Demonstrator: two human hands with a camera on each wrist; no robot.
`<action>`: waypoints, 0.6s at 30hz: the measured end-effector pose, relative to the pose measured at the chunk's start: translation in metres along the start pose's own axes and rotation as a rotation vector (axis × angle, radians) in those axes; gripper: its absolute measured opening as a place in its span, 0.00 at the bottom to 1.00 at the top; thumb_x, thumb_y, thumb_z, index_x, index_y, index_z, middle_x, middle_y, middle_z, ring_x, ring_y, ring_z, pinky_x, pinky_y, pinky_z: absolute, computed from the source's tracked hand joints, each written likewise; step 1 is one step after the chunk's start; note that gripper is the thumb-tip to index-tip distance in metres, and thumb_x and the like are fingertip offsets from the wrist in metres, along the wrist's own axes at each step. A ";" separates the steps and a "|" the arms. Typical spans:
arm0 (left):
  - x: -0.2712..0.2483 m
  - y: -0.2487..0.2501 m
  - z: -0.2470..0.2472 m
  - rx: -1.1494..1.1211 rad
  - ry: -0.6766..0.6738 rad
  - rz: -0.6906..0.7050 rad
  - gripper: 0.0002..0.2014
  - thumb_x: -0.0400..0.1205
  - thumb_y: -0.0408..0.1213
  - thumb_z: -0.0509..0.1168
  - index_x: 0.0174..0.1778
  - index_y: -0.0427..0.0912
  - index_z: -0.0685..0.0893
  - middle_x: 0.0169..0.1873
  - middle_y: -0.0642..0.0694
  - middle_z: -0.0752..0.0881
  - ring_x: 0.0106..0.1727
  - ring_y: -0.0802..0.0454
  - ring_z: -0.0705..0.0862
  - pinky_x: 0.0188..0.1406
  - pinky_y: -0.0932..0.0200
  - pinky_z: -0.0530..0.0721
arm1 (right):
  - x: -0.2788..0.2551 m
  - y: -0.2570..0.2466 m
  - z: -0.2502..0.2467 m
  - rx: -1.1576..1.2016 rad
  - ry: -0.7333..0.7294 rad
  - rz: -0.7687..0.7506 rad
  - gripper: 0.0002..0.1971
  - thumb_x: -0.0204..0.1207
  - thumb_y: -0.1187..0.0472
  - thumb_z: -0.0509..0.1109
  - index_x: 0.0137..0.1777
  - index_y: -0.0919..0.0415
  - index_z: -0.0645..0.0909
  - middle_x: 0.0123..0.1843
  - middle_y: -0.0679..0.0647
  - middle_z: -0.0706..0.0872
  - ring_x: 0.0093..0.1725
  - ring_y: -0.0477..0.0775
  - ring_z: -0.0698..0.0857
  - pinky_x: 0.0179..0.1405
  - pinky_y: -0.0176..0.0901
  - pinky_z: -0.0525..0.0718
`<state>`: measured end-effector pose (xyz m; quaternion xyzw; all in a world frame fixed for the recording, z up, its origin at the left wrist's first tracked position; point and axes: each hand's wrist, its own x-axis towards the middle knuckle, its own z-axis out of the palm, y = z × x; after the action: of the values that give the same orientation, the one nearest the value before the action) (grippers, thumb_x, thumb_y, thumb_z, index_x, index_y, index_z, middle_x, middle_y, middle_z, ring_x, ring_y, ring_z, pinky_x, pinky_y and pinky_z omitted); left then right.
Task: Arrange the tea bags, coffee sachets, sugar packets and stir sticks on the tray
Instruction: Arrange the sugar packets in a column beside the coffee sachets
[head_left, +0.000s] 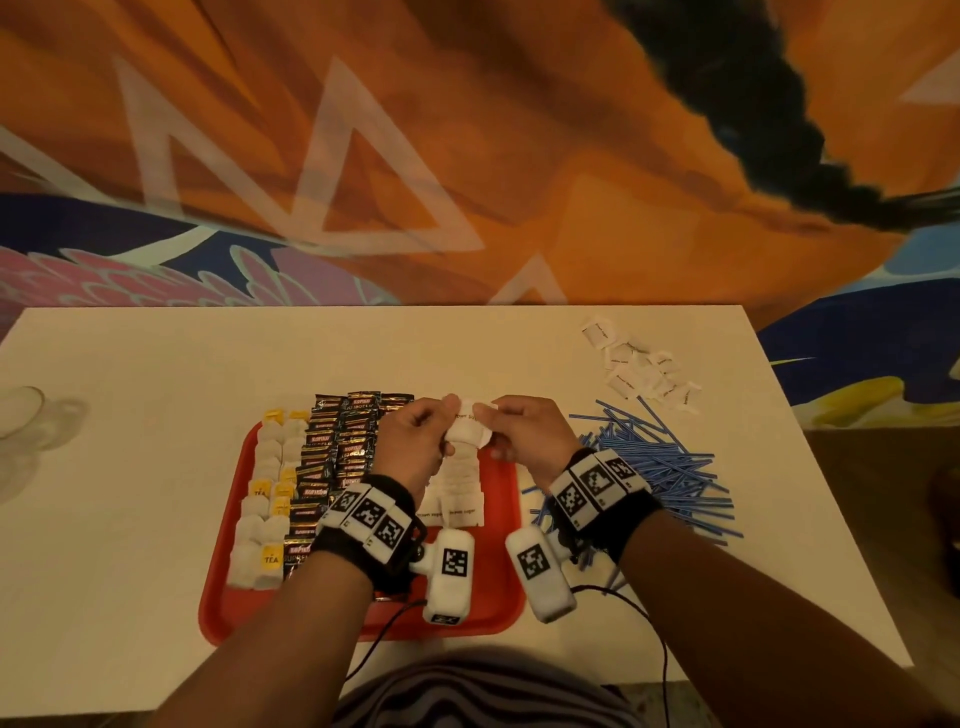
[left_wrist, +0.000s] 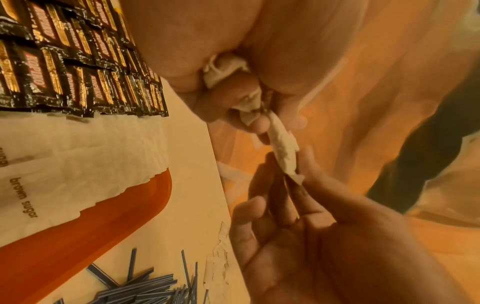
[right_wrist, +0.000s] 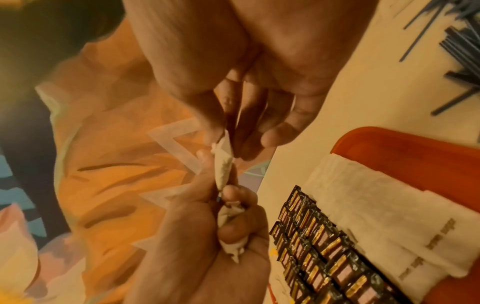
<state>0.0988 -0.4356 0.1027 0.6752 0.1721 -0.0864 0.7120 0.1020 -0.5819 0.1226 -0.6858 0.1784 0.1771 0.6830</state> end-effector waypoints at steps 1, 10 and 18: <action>0.000 0.000 0.000 0.007 0.005 0.012 0.12 0.84 0.42 0.70 0.36 0.41 0.87 0.27 0.43 0.80 0.22 0.54 0.76 0.17 0.63 0.67 | 0.001 0.001 0.001 0.059 0.020 0.032 0.13 0.78 0.58 0.74 0.48 0.71 0.86 0.39 0.61 0.85 0.33 0.52 0.79 0.30 0.41 0.80; 0.003 -0.007 -0.015 0.039 0.133 0.043 0.14 0.83 0.44 0.70 0.41 0.35 0.89 0.27 0.42 0.80 0.23 0.54 0.74 0.27 0.58 0.74 | 0.001 0.016 0.005 -0.062 -0.047 0.010 0.09 0.70 0.69 0.80 0.47 0.71 0.84 0.34 0.58 0.88 0.31 0.50 0.87 0.30 0.35 0.84; -0.008 -0.035 -0.043 0.134 0.140 0.000 0.10 0.82 0.43 0.72 0.40 0.42 0.91 0.26 0.49 0.84 0.22 0.59 0.76 0.27 0.61 0.76 | 0.004 0.045 0.032 -0.040 -0.132 0.135 0.14 0.72 0.66 0.79 0.54 0.70 0.82 0.41 0.59 0.88 0.33 0.46 0.89 0.30 0.35 0.84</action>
<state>0.0731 -0.3966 0.0714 0.7256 0.2155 -0.0502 0.6516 0.0835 -0.5498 0.0814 -0.6727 0.1753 0.2710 0.6659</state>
